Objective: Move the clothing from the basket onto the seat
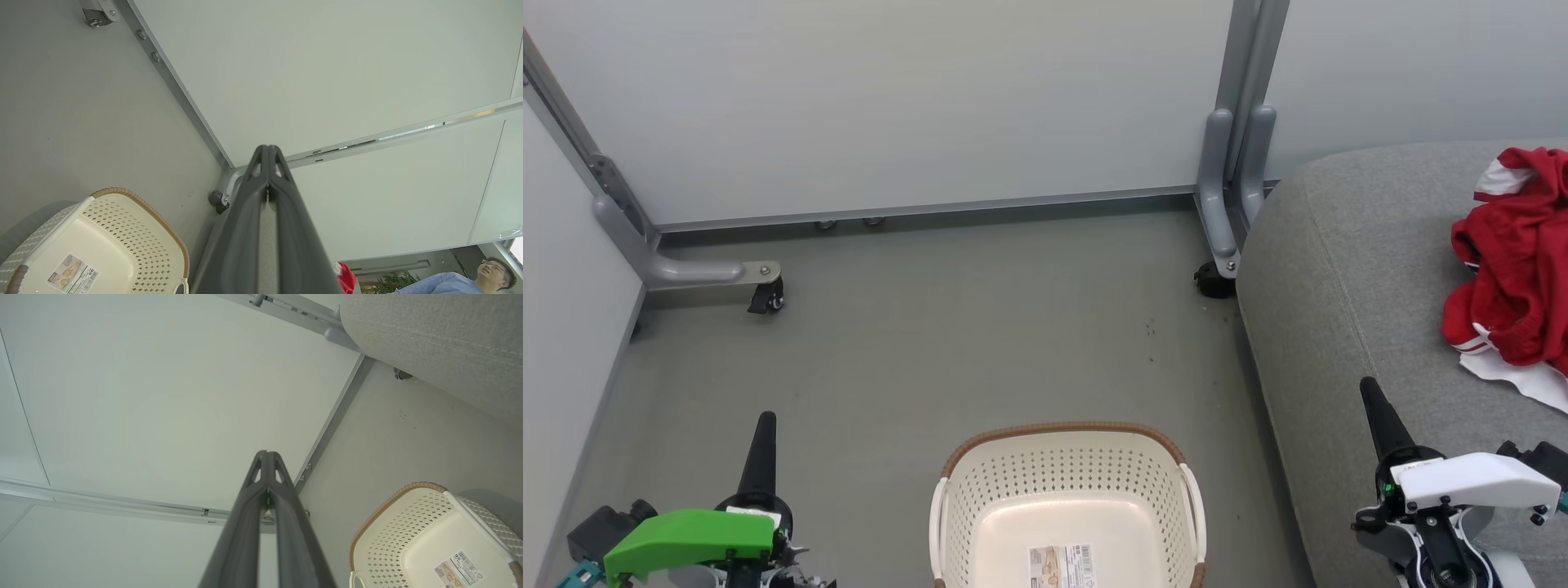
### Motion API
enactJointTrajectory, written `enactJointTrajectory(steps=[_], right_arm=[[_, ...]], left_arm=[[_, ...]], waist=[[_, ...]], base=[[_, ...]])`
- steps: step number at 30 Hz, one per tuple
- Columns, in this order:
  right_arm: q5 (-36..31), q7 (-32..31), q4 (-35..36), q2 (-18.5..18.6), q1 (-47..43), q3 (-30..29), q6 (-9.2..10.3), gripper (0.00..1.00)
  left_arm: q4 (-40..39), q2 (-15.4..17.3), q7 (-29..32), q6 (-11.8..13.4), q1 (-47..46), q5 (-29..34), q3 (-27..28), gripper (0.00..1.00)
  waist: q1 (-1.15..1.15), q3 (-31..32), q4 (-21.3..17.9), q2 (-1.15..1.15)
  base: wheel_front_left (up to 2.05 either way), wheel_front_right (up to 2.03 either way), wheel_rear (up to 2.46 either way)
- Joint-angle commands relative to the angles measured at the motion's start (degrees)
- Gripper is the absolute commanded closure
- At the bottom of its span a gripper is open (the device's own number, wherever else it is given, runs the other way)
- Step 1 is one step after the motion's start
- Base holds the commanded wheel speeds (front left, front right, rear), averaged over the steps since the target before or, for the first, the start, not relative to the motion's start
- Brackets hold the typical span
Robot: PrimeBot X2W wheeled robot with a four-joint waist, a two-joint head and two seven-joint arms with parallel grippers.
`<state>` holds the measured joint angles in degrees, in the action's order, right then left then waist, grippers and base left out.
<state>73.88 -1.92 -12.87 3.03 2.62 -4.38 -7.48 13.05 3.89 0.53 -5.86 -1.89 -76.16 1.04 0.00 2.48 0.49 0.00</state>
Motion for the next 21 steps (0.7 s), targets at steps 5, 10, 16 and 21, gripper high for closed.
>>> enactJointTrajectory(steps=[5, 10, 16, 21], right_arm=[[3.42, -0.86, -0.08, 0.17, 1.63, -0.51, -0.02, 1.0], [5.83, -1.53, -0.25, 0.12, 1.92, -0.81, -0.02, 1.0], [8.58, -2.2, -0.47, 0.08, 2.46, -1.14, -0.02, 1.0], [10.8, -2.74, -0.63, 0.04, 2.75, -1.38, -0.02, 1.0]], left_arm=[[-0.08, 0.2, 0.92, -0.52, -2.03, -3.24, 0.89, 1.0], [0.09, 0.16, 1.57, -0.79, -2.38, -5.58, 1.5, 1.0], [0.32, 0.11, 2.4, -0.93, -2.98, -8.09, 2.1, 1.0], [0.5, 0.06, 2.97, -1.18, -3.28, -10.12, 2.58, 1.0]], waist=[[0.0, -0.35, -0.07, 0.0], [0.0, -0.67, -0.13, 0.0], [0.0, -1.05, -0.2, 0.0], [0.0, -1.37, -0.26, 0.0]], base=[[0.0, 0.0, 0.0], [0.0, 0.0, 0.0], [0.0, 0.0, 0.0], [0.0, 0.0, 0.0]])
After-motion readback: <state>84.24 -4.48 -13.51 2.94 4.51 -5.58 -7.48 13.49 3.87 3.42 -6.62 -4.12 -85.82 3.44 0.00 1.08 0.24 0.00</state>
